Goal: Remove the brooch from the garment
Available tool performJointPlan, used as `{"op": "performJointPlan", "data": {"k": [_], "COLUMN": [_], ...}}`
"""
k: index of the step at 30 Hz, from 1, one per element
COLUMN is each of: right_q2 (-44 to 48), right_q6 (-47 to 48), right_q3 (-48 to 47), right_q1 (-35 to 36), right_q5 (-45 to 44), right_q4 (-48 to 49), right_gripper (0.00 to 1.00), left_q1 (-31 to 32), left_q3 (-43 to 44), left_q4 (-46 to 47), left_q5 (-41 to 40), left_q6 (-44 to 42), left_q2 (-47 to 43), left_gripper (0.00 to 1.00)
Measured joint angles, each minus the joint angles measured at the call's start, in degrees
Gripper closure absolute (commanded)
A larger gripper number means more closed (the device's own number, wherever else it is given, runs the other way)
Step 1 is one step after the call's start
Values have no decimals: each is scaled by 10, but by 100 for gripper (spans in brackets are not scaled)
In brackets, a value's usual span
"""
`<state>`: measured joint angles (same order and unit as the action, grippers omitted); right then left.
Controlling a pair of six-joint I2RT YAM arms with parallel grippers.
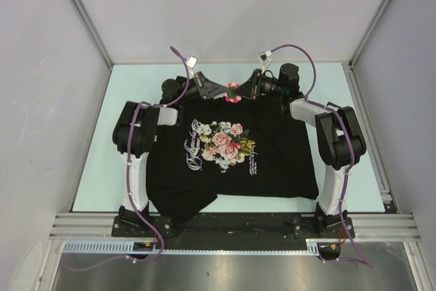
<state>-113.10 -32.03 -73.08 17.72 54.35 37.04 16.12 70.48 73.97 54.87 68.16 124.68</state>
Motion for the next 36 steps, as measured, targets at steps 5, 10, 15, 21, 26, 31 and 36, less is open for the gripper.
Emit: {"op": "performJointPlan", "data": {"k": [5,10,15,21,26,31,36], "right_q2": [0,0,0,-1,-2,-2,-2], "right_q6": [17,35,48,64,72,79,86], "right_q3": [-15,-26,-38,-50,-54,-56,-60], "right_q1": [0,2,4,5,7,8,8], "right_q5": [4,9,15,16,17,16,16], "right_q4": [-24,-55,-82,-109,-125,-136,-146], "right_gripper": [100,100,100,100,100,100,100], "left_q1": [-3,-5,-8,-10,-10,-10,-10], "left_q3": [15,18,21,24,24,26,37], "left_q4": [-2,-5,-10,-11,-14,-15,-18], "left_q5": [13,26,39,45,50,58,67], "left_q6": [4,5,9,9,14,15,15], "left_q2": [4,6,6,6,6,9,14], "left_gripper": [83,83,83,81,80,78,76]}}
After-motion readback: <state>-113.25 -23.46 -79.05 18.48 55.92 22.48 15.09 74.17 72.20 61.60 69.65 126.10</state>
